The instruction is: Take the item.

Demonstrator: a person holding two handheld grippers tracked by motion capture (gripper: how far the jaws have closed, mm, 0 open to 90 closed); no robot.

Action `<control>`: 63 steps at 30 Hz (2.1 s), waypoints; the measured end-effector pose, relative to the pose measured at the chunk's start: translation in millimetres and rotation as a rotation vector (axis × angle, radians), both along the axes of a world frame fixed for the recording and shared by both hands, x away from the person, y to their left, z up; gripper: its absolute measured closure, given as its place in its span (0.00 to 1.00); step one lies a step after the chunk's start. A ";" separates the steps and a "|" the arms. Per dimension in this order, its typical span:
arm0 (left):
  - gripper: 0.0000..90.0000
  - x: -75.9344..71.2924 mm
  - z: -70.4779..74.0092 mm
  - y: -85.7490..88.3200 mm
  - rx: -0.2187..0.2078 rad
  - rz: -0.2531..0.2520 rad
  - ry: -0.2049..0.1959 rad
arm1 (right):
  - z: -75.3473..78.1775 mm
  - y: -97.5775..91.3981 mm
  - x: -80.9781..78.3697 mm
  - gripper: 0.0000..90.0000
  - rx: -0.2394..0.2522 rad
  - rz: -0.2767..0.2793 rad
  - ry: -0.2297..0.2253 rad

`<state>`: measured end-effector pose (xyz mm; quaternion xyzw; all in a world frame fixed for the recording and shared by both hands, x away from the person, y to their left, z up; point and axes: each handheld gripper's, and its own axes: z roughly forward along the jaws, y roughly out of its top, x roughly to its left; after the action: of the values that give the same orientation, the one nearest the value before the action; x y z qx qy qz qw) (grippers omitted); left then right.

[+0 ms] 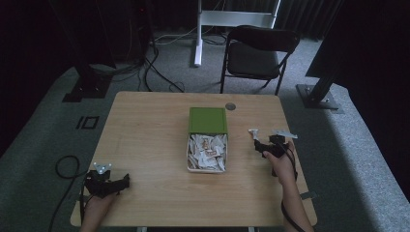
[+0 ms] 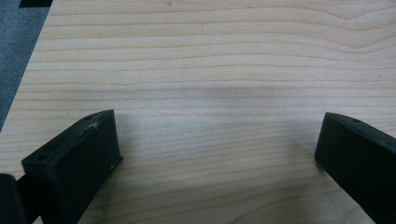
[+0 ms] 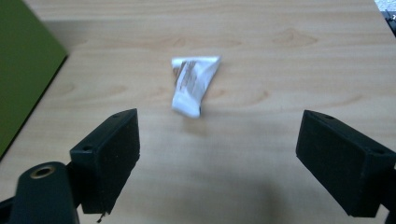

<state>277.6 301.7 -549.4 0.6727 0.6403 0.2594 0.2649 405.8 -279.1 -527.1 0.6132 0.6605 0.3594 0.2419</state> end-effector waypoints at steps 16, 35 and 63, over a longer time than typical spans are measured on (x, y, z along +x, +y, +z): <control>0.01 0.0 0.0 0.0 0.000 0.000 0.000 | -8.8 -17.9 -51.6 0.14 -0.033 -0.016 0.009; 0.01 0.0 -0.1 0.0 0.001 0.000 -0.001 | -14.5 -39.7 -103.7 0.14 -0.066 -0.101 0.010; 0.01 0.0 0.0 0.0 0.001 0.000 -0.001 | -28.1 -38.6 -131.0 0.13 -0.109 -0.077 0.065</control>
<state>277.6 301.7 -549.4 0.6728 0.6401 0.2600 0.2647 274.8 -317.8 -555.1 0.6354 0.6626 0.2932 0.2668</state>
